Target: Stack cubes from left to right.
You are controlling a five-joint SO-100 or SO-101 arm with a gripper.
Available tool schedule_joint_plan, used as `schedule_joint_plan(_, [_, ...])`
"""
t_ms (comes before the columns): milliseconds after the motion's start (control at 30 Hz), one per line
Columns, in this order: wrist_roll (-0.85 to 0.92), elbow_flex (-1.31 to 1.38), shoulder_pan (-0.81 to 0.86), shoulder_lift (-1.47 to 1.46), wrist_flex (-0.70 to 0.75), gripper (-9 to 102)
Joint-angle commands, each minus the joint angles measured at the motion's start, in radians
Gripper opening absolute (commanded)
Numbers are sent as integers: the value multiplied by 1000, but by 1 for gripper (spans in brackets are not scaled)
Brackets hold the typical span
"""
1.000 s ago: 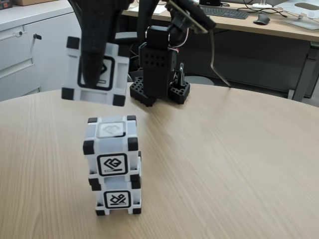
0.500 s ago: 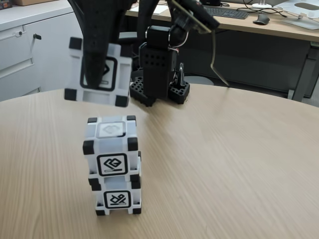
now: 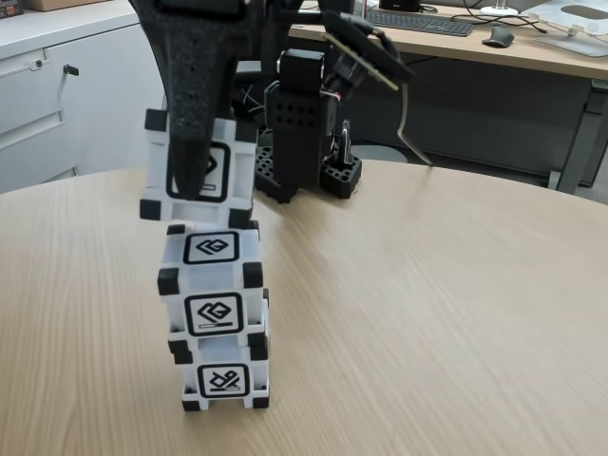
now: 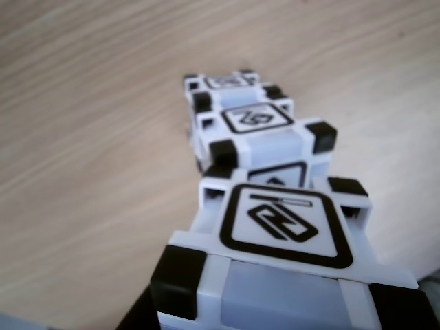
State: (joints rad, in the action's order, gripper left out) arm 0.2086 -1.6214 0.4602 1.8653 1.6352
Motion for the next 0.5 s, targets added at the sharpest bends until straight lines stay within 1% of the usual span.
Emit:
schedule_joint_plan(0, [8, 12, 0, 5, -14, 0])
schedule_joint_plan(467, [34, 18, 3, -3, -14, 0])
